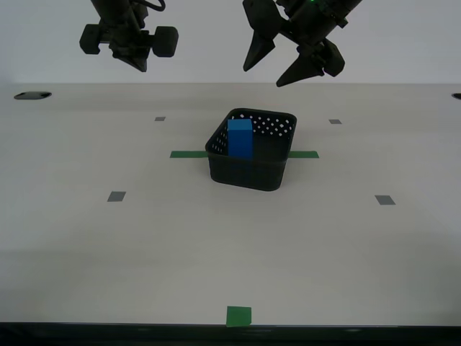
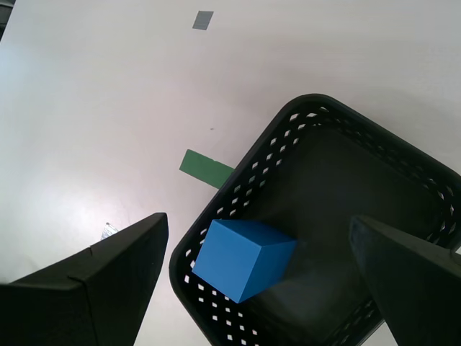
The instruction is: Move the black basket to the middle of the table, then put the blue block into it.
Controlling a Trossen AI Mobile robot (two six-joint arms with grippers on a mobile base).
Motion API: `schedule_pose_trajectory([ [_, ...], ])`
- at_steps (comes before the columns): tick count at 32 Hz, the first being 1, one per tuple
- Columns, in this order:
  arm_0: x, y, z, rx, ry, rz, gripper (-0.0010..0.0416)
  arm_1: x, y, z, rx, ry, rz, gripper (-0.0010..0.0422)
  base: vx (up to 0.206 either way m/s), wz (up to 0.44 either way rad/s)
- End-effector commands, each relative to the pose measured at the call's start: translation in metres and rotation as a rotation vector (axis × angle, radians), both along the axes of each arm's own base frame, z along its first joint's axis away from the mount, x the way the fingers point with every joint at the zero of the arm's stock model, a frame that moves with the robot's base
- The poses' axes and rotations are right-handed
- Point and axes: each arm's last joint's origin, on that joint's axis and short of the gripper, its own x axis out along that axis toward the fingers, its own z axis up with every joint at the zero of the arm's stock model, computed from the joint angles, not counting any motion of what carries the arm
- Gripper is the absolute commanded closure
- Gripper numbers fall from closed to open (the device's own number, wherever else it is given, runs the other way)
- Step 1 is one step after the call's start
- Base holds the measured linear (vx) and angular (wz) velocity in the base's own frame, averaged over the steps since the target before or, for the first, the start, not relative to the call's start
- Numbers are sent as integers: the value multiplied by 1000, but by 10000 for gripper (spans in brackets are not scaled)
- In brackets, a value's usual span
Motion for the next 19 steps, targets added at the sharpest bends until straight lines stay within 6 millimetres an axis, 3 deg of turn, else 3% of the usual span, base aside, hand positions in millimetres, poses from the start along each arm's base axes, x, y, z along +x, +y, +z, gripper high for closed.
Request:
schedule_pose_trajectory([
  [1,0,0,0,2,-3,1,55,0,0,0,2,-2,0,412,0,0],
  [19,0,0,0,2,-3,1,55,0,0,0,2,-1,0,412,0,0],
])
